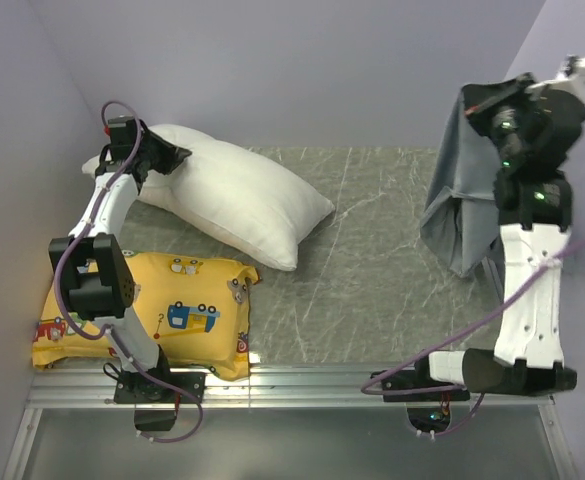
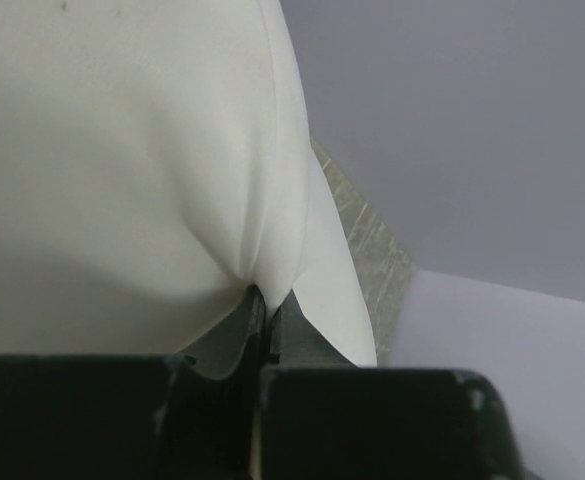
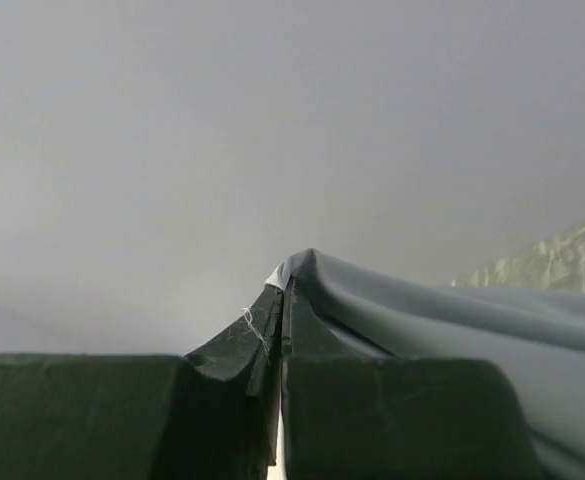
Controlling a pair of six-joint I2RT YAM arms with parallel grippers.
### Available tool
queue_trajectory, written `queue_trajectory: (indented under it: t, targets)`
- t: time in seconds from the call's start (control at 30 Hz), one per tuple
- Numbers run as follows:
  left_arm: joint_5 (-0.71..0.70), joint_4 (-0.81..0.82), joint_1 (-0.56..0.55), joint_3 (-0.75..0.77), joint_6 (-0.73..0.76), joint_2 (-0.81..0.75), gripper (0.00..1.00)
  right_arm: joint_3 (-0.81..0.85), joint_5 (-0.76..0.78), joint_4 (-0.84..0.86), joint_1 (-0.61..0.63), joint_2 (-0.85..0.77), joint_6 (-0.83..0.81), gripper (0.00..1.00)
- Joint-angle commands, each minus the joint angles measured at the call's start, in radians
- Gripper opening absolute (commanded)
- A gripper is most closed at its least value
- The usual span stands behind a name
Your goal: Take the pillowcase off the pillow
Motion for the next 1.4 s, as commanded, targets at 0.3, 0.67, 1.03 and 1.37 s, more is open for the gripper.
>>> queue_trajectory:
  t: [0.3,0.67,1.03,1.37]
  targets:
    - [0.067,0.113,-0.049,-0.044,0.033,-0.048,0.0,-0.965,0.158,0.421,0.35,-0.029,0.008,0.0]
    - [-0.13,-0.011,-0.176,-0.128,0.174,-0.202,0.48,-1.195,0.216,0.379,0.392,-0.215,-0.005,0.39]
    - [-0.42,-0.2,-0.379,-0.114,0.368,-0.458,0.75,-0.911,0.23,0.118,0.392,-0.373,-0.133,0.95]
    - [-0.42,-0.159,-0.39,-0.404,0.426,-0.758,0.79,-0.878,0.264,0.092,0.392,-0.451,-0.208,0.97]
